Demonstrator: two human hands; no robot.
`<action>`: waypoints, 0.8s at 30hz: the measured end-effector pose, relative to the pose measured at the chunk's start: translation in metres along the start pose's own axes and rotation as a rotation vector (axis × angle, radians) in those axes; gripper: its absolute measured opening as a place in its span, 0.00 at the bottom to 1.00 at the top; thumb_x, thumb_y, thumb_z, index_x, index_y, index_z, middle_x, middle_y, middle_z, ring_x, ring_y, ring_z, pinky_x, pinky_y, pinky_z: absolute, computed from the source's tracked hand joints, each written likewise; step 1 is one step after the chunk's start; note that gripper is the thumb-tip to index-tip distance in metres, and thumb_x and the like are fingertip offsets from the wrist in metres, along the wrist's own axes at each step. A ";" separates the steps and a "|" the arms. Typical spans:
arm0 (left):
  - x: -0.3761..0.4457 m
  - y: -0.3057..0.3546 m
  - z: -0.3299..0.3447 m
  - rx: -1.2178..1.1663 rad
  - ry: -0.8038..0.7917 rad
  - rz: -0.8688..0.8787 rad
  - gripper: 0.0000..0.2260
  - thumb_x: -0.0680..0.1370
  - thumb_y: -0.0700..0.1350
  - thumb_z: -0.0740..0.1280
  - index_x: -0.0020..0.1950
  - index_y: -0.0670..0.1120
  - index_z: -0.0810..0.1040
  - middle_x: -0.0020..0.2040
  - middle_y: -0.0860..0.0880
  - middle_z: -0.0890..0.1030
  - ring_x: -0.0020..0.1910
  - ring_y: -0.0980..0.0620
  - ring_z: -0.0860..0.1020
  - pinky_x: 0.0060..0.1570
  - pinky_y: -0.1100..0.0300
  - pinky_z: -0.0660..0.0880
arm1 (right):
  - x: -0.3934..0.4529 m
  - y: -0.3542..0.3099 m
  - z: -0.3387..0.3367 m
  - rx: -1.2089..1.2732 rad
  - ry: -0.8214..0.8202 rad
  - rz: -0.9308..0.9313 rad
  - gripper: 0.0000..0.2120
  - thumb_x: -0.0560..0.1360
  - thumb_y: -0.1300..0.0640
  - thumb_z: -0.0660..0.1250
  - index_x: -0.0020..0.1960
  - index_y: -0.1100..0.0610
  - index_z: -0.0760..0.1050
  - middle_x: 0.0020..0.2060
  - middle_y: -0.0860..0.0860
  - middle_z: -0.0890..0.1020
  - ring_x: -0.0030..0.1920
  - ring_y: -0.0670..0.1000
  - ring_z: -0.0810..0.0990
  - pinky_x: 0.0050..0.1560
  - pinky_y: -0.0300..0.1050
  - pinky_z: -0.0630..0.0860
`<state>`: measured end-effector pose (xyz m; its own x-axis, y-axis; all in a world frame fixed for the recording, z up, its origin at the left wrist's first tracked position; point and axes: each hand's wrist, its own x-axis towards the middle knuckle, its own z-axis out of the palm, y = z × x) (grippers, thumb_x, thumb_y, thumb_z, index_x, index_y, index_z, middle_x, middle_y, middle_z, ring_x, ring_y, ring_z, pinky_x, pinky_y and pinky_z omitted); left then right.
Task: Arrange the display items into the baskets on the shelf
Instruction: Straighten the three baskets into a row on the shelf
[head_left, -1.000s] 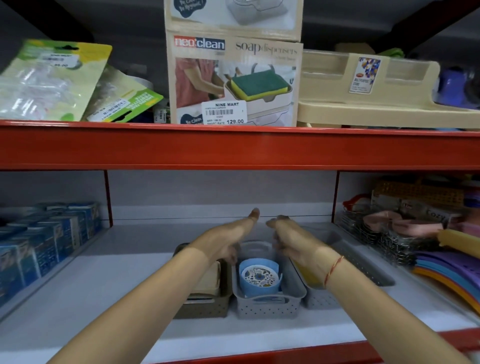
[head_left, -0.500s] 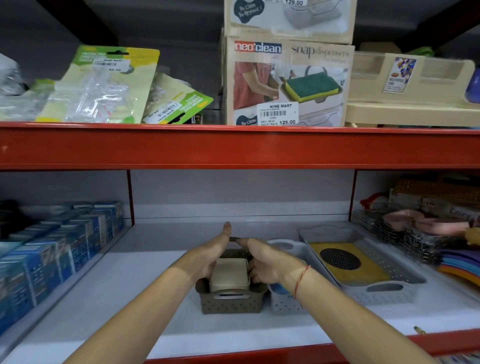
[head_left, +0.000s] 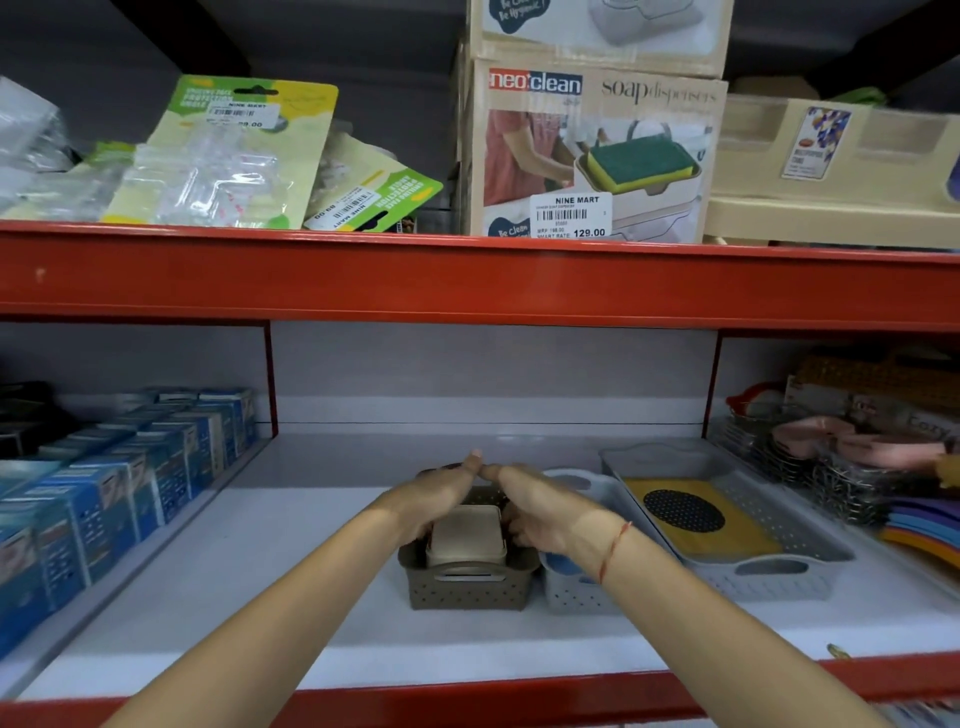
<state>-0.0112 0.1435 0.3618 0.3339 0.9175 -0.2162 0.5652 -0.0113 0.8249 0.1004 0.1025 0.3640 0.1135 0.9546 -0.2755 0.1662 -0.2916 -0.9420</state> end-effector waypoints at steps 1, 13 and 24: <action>-0.005 0.000 0.001 0.091 0.045 0.066 0.31 0.78 0.65 0.45 0.75 0.48 0.57 0.77 0.44 0.58 0.74 0.44 0.58 0.73 0.49 0.57 | -0.001 0.002 -0.004 -0.039 0.022 -0.033 0.31 0.78 0.46 0.60 0.75 0.55 0.54 0.73 0.59 0.64 0.72 0.59 0.64 0.72 0.55 0.63; -0.036 -0.033 0.020 0.611 -0.113 0.475 0.12 0.80 0.49 0.60 0.57 0.47 0.80 0.57 0.48 0.82 0.55 0.50 0.77 0.58 0.54 0.73 | -0.047 0.063 -0.077 -0.853 0.047 -0.322 0.18 0.78 0.44 0.60 0.44 0.58 0.78 0.37 0.49 0.77 0.38 0.46 0.76 0.40 0.41 0.70; -0.077 -0.045 0.039 0.550 -0.064 0.549 0.10 0.79 0.48 0.62 0.56 0.49 0.80 0.55 0.52 0.83 0.55 0.55 0.77 0.60 0.55 0.73 | -0.083 0.087 -0.089 -0.942 -0.045 -0.553 0.13 0.78 0.46 0.62 0.55 0.49 0.80 0.51 0.44 0.84 0.52 0.40 0.79 0.51 0.35 0.73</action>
<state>-0.0326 0.0577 0.3211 0.7077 0.6988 0.1043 0.5937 -0.6682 0.4484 0.1928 -0.0076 0.3224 -0.2407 0.9637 0.1159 0.8683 0.2671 -0.4179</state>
